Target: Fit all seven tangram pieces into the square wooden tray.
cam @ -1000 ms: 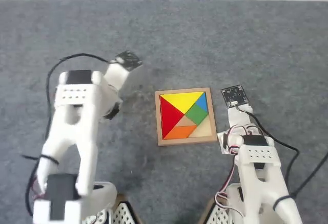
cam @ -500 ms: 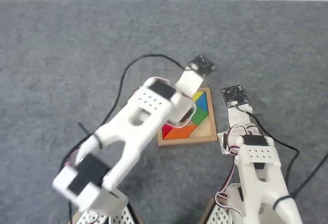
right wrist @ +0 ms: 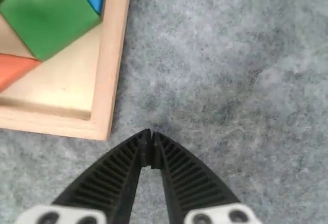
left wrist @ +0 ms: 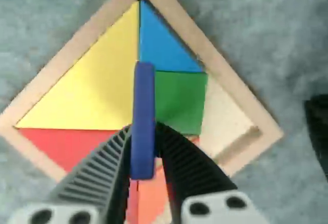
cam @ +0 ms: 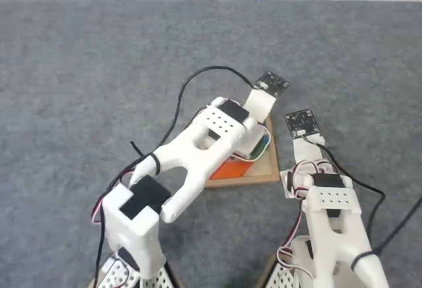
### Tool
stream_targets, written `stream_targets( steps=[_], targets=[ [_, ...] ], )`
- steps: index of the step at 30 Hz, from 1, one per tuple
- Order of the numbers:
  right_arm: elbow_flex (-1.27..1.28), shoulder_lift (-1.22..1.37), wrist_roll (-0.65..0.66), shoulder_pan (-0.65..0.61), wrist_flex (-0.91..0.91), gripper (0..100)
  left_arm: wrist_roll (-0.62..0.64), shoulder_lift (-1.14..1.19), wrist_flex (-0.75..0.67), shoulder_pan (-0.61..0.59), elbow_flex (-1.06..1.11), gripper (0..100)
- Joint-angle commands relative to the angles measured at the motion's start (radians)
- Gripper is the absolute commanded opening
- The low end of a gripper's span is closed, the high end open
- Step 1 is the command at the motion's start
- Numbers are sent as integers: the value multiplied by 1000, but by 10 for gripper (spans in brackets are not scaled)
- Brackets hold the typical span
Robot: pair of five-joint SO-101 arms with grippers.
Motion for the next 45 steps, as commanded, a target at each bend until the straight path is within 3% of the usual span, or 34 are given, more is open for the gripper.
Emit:
stream_targets(
  steps=[1, 9, 14, 34, 45],
  targets=[
    [-8, -38, 8, -7, -16, 8, 49, -12, -14, 35, -44, 14],
    [-8, -38, 9, -7, -16, 8, 48, -5, 14, 71, -42, 22],
    [-8, -38, 9, -7, -16, 8, 48, -3, 15, 52, -39, 121],
    [-8, -36, 11, -7, -18, 8, 44, -120, 61, 57, -27, 145],
    [-8, -35, 11, -7, -18, 8, -14, -250, 55, 158, 62, 145]
  ],
)
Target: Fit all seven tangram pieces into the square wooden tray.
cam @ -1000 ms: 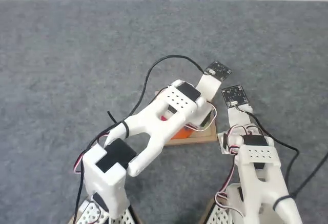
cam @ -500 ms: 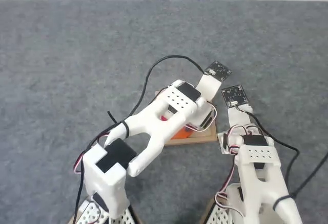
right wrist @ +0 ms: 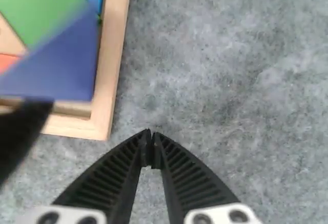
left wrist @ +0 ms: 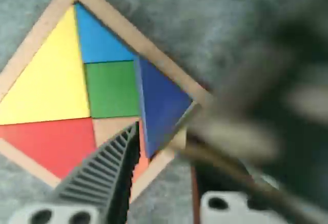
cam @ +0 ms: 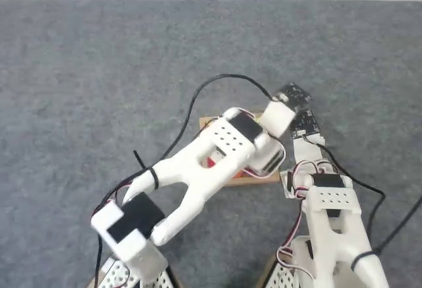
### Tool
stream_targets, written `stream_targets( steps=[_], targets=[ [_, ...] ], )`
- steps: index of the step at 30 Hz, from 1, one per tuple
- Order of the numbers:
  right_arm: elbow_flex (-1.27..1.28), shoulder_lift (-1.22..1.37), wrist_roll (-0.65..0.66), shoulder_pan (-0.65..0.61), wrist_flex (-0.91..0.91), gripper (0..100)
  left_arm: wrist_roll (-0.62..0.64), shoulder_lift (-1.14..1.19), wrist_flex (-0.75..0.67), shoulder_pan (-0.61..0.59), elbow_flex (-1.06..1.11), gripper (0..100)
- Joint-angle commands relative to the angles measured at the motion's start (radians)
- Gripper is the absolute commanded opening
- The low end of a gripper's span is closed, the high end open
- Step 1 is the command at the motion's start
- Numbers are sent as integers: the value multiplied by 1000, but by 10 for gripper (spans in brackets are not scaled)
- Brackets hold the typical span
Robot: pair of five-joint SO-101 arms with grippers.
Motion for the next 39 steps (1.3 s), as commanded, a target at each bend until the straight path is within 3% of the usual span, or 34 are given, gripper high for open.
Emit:
stream_targets(
  steps=[1, 12, 17, 24, 28, 33, 36, 39],
  targets=[
    [-8, -35, 11, -7, -18, 8, -31, -107, 0, 25, 12, 144],
    [-8, -38, 8, -7, -18, 8, -25, -123, -86, -129, 71, 141],
    [-8, -39, 11, -1, -12, 8, -25, -244, -169, -189, 156, 141],
    [-8, -62, 11, -4, -8, 7, -54, -600, -497, -264, 573, 141],
    [41, -163, 11, -7, -7, 7, -213, -792, -707, -256, 805, 141],
    [150, -383, 11, -7, -7, 7, -361, -980, -1120, -250, 1101, 141],
    [201, -515, 12, -7, 25, 7, -365, -1069, -1364, -253, 1260, 141],
    [229, -636, 12, -7, 85, 9, -313, -1149, -1468, -255, 1339, 141]
  ],
)
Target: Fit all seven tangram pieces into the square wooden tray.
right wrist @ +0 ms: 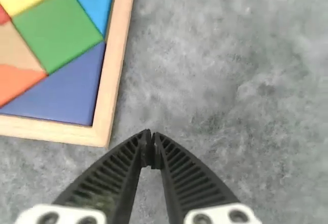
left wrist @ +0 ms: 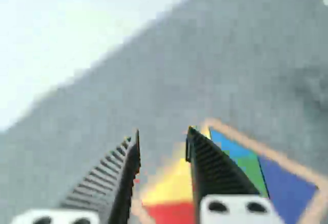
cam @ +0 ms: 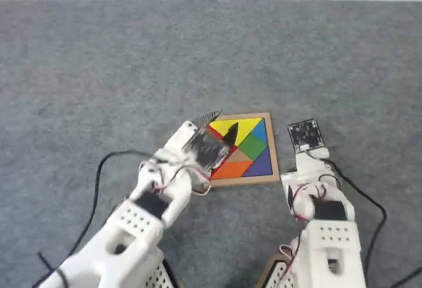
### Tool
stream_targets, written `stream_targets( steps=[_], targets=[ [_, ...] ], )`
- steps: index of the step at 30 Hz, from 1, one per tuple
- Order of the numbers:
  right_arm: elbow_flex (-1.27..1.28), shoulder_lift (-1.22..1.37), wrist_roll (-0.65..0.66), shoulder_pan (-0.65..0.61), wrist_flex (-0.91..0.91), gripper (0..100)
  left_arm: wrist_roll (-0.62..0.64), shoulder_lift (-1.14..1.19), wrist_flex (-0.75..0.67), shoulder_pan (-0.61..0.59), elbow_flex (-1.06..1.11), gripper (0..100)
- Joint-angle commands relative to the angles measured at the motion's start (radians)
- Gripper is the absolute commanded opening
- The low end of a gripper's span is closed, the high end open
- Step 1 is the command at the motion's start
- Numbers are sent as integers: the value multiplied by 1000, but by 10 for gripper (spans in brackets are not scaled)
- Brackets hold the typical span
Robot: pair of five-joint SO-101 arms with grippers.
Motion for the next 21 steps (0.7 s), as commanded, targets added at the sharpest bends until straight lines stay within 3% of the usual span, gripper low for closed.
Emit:
stream_targets(
  steps=[1, 9, 14, 18, 21],
  targets=[
    [15, -159, 12, -7, 53, 9, 52, -146, -201, -3, 82, 141],
    [129, -435, 14, -8, 168, 9, 91, -430, 46, -138, 90, 141],
    [149, -602, 26, -1, 298, 9, 87, -710, 400, -198, 91, 141],
    [147, -595, 140, -1, 323, 8, 83, -965, 712, -281, 91, 141],
    [149, -575, 222, -1, 364, 8, 83, -950, 813, -362, 84, 141]
  ],
)
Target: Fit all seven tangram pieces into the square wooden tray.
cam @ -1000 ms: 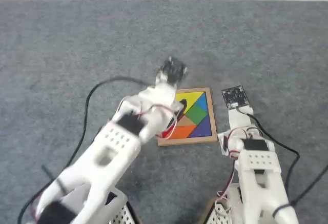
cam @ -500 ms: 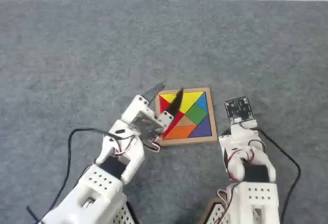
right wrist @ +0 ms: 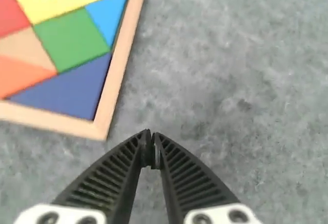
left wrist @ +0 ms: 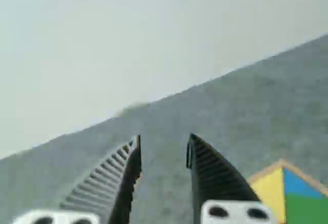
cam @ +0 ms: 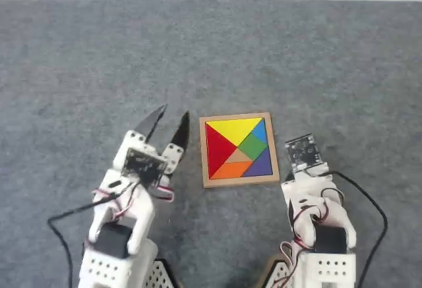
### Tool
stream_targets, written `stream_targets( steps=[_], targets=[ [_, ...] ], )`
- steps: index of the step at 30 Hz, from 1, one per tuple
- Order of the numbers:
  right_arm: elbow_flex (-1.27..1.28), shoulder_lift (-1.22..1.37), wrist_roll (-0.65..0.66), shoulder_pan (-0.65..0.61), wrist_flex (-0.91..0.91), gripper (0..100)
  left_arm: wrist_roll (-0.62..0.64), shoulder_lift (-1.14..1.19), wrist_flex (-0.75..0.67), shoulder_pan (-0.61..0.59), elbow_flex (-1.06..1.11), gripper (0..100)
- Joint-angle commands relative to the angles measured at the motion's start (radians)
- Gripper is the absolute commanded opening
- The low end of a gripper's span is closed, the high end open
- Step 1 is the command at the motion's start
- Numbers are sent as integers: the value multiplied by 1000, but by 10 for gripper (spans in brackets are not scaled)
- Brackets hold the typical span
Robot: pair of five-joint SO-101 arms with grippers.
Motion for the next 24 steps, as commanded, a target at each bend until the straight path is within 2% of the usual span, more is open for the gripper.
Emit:
stream_targets(
  steps=[1, 5, 8, 12, 19, 24],
  targets=[
    [18, 13, 104, -2, 54, 8, 11, -29, 170, -120, 1, 141],
    [18, 13, 176, -2, 133, 8, 14, -29, 172, -239, 102, 141],
    [18, 13, 245, -1, 193, 8, 11, -43, 258, -313, 96, 142],
    [18, 13, 313, 19, 228, 8, 11, -54, 390, -348, 96, 143],
    [18, 13, 324, 248, 231, 8, 11, -55, 654, -347, 96, 143],
    [18, 13, 316, 364, 231, 8, 11, -55, 703, -347, 96, 143]
  ],
)
